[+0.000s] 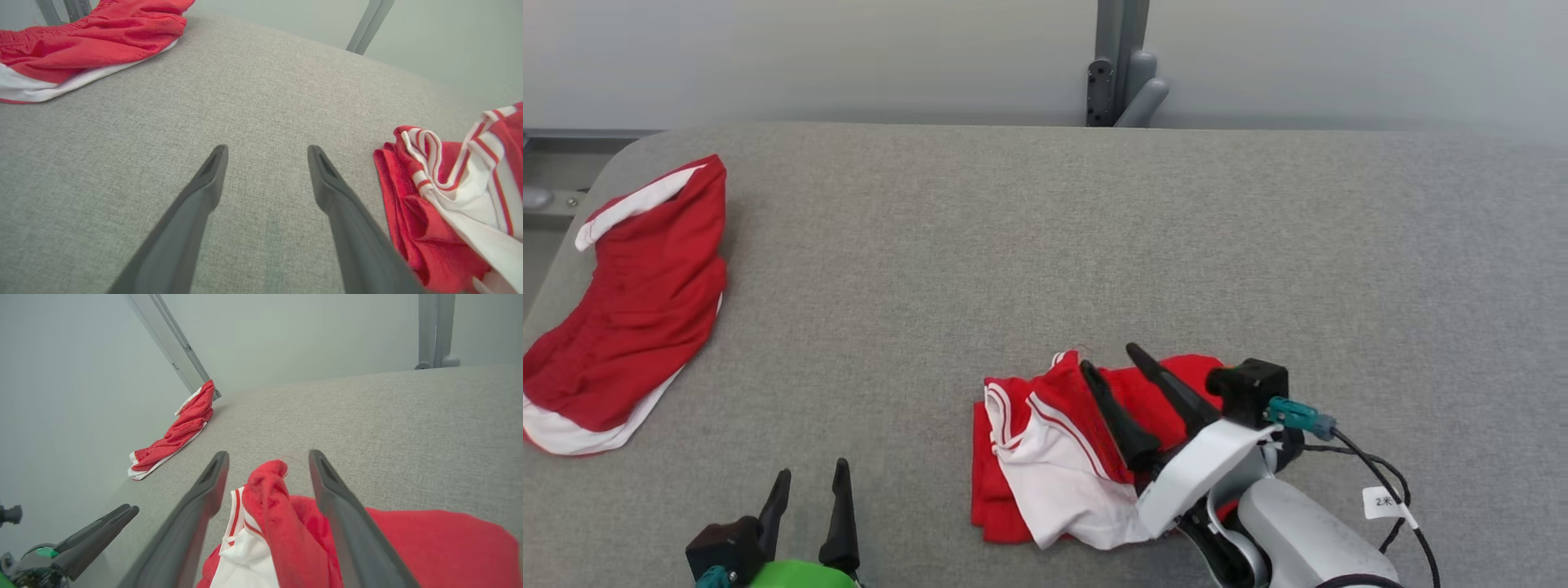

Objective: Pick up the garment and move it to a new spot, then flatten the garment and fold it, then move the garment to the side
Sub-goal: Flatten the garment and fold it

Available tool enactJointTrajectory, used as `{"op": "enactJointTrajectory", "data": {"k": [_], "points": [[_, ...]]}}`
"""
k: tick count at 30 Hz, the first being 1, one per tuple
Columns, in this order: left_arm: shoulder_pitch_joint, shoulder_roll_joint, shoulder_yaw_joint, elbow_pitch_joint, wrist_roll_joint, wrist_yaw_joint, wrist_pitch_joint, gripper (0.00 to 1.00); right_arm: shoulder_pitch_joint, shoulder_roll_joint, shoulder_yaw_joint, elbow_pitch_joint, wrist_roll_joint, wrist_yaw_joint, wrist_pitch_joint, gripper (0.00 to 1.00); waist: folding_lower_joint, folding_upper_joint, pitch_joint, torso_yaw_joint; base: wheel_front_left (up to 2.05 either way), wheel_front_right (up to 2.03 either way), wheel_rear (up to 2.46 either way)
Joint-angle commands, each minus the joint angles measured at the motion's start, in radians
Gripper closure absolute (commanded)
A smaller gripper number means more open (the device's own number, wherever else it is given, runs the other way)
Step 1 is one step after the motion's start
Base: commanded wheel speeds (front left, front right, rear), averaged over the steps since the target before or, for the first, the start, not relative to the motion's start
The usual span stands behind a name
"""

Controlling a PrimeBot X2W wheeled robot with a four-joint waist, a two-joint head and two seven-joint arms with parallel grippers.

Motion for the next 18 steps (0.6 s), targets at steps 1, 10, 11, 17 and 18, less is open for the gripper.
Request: {"op": "enactJointTrajectory", "data": {"k": [1, 10, 11, 17, 18], "points": [[0.01, 0.004, 0.01, -0.018, 0.019, 0.007, 0.0, 0.0, 0.021, -0.008, -0.017, -0.01, -0.014, 0.0, -0.003, 0.0, 0.0, 0.0001, -0.025, -0.032, 0.0, 0.0, 0.0], [0.034, 0.003, 0.024, -0.078, 0.07, 0.023, 0.0, 0.0, 0.123, -0.042, -0.216, -0.069, -0.159, 0.0, -0.003, 0.0, 0.0, 0.0001, -0.029, -0.087, 0.0, 0.0, 0.0], [0.037, 0.004, 0.026, -0.08, 0.069, 0.024, 0.0, 0.0, 0.133, -0.046, -0.235, -0.073, -0.181, 0.0, -0.003, 0.0, 0.0, 0.0001, -0.029, -0.091, 0.0, 0.0, 0.0], [0.04, 0.004, 0.03, -0.08, 0.06, 0.025, 0.0, 0.0, 0.201, -0.034, -0.304, -0.079, -0.249, 0.0, -0.003, 0.0, 0.0, 0.0001, -0.027, -0.102, 0.0, 0.0, 0.0], [0.039, 0.004, 0.029, -0.079, 0.06, 0.024, 0.0, 0.0, 0.206, -0.032, -0.305, -0.077, -0.249, 0.0, -0.003, 0.0, 0.0, 0.0001, -0.026, -0.1, 0.0, 0.0, 0.0]]}}
